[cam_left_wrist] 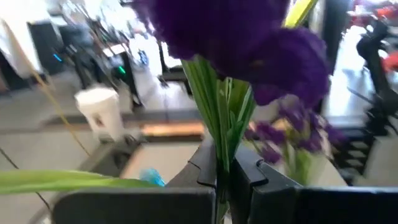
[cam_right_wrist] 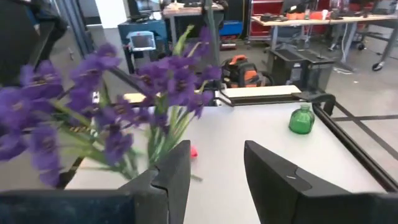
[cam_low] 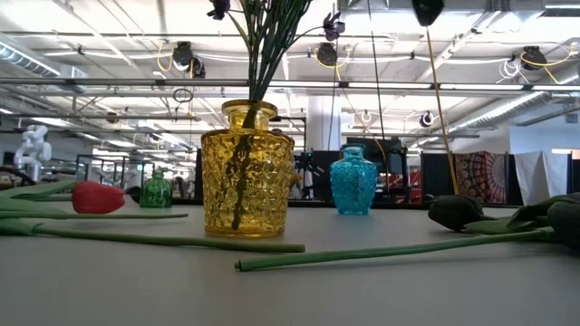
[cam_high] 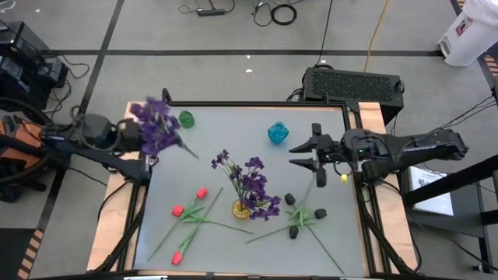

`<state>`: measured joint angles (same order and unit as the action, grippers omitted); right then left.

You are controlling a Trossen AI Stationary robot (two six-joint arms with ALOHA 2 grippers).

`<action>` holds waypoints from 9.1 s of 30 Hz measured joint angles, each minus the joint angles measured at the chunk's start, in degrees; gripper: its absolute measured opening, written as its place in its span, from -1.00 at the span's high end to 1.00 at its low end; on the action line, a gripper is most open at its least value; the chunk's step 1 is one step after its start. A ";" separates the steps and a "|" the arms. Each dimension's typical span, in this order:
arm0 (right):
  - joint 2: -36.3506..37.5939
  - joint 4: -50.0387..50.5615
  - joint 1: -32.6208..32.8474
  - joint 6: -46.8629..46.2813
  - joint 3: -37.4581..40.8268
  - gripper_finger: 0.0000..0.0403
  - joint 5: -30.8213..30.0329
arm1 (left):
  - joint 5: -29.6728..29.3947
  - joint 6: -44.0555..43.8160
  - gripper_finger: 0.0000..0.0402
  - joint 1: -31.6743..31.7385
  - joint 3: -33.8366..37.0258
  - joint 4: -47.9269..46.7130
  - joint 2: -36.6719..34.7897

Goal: Sort flowers into vase by color
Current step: Put the violet flower into the yellow vase, then put the bottom black flower into the green vase

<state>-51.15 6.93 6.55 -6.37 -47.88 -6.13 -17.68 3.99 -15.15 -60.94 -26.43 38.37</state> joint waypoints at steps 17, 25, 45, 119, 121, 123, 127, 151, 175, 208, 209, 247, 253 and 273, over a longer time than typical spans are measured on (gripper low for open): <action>8.12 6.02 13.97 -2.71 12.09 0.30 -2.53 | -13.44 -2.23 0.94 -24.39 11.15 26.30 15.38; 8.13 -11.61 17.91 -3.50 22.25 0.30 -2.55 | -25.81 -0.50 0.94 -29.63 11.22 38.55 27.19; 8.13 -19.57 18.45 -3.47 26.80 0.30 -2.61 | -21.52 -2.04 0.94 -21.93 11.25 52.40 38.04; 8.04 -19.16 19.85 -7.00 26.80 0.30 -2.84 | -18.30 -24.71 0.37 -23.63 11.55 25.85 40.45; 8.04 -19.15 19.85 -7.13 26.80 0.30 -2.84 | -17.59 -24.73 0.37 -24.08 11.55 23.39 39.05; 8.04 -19.14 19.85 -7.13 26.80 0.30 -2.84 | -16.91 -24.76 0.37 -24.58 11.55 20.90 37.70; 8.04 -19.12 19.85 -7.13 26.80 0.30 -2.84 | -16.82 -25.07 0.37 -25.63 11.55 16.29 35.05; 0.52 -9.80 20.25 4.09 26.80 0.30 6.73 | -28.69 -41.24 0.38 -26.55 11.55 -18.11 27.25; -17.95 -7.11 20.14 22.19 26.77 0.30 4.03 | -29.30 -41.37 0.38 -26.52 11.55 -14.32 27.28; -21.39 -6.81 19.04 14.50 26.77 0.30 1.82 | -29.04 -41.23 0.38 -26.55 11.55 -12.88 27.28; -21.99 -6.99 19.04 14.85 26.77 0.30 1.86 | -29.04 -41.20 0.38 -26.55 11.55 -12.88 27.28; -17.28 -7.92 19.06 22.51 26.09 0.99 1.59 | -29.04 -41.20 0.38 -26.55 11.55 -11.79 27.28; -9.46 -0.84 19.06 22.51 21.46 0.99 1.61 | -29.04 -41.22 0.38 -26.55 11.55 -11.79 27.28; 4.65 -21.21 14.49 25.37 11.80 0.97 -22.56 | -54.71 -41.11 0.38 -25.34 11.53 -12.18 27.06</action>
<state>-46.50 -14.28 21.04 18.99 -36.07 -28.69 -72.39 -37.12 -40.49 -49.41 -38.60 65.42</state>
